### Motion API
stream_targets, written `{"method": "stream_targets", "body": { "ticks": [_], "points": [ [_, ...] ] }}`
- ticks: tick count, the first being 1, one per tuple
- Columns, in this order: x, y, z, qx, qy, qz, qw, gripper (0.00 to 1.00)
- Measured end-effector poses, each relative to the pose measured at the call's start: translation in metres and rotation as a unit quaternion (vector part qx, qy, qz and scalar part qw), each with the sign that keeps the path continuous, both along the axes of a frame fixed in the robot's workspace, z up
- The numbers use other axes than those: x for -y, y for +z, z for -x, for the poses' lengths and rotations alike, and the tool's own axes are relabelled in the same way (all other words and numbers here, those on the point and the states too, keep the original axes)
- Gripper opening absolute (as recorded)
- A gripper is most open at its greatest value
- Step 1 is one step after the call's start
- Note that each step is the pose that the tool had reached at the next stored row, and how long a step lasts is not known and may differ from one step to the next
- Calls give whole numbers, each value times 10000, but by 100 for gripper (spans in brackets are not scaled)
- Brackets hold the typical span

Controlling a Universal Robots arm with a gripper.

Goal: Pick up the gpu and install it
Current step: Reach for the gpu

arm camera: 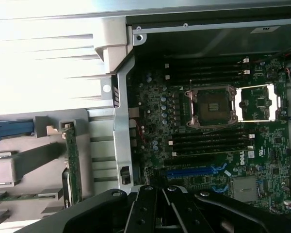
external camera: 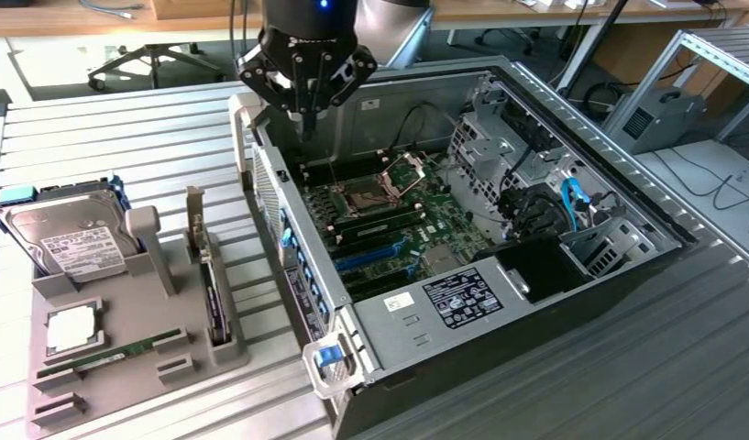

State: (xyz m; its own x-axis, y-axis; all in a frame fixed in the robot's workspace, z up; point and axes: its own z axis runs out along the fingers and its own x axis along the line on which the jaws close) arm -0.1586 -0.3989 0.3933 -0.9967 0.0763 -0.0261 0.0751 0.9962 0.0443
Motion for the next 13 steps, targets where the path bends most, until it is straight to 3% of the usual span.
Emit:
{"method": "stream_targets", "body": {
  "ticks": [13],
  "points": [
    [0, 0, 56, 0, 0, 0, 10000, 11]
  ]
}}
